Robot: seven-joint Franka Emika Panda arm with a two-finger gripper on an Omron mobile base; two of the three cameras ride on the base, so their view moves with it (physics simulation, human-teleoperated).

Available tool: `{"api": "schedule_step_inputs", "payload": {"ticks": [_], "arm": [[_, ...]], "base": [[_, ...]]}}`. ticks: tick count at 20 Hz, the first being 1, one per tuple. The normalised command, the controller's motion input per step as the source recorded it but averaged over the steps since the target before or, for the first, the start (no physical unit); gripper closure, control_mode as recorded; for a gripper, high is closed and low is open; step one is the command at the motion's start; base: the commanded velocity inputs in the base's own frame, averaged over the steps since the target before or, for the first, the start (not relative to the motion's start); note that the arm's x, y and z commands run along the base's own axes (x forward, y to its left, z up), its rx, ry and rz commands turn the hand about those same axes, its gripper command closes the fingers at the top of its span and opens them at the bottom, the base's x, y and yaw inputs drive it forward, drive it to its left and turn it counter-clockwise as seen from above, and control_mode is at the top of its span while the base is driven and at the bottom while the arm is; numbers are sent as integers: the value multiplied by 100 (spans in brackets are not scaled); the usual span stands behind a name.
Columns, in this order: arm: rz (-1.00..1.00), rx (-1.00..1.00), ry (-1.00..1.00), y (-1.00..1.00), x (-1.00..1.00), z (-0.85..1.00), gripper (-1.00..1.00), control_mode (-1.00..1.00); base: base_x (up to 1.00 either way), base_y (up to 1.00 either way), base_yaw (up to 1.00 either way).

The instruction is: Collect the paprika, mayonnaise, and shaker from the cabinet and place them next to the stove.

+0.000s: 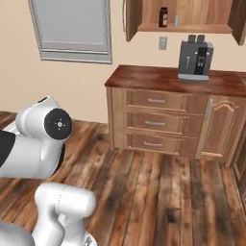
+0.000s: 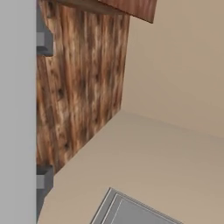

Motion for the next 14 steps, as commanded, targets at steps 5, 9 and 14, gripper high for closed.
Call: {"api": "schedule_step_inputs", "payload": {"ticks": [5, 9, 14], "arm": [[0, 0, 0, 0, 0, 0, -100, 100], [0, 0, 0, 0, 0, 0, -100, 100], [0, 0, 0, 0, 0, 0, -100, 100]], "base": [[100, -69, -2], [100, -72, 0], [100, -61, 0]]}}
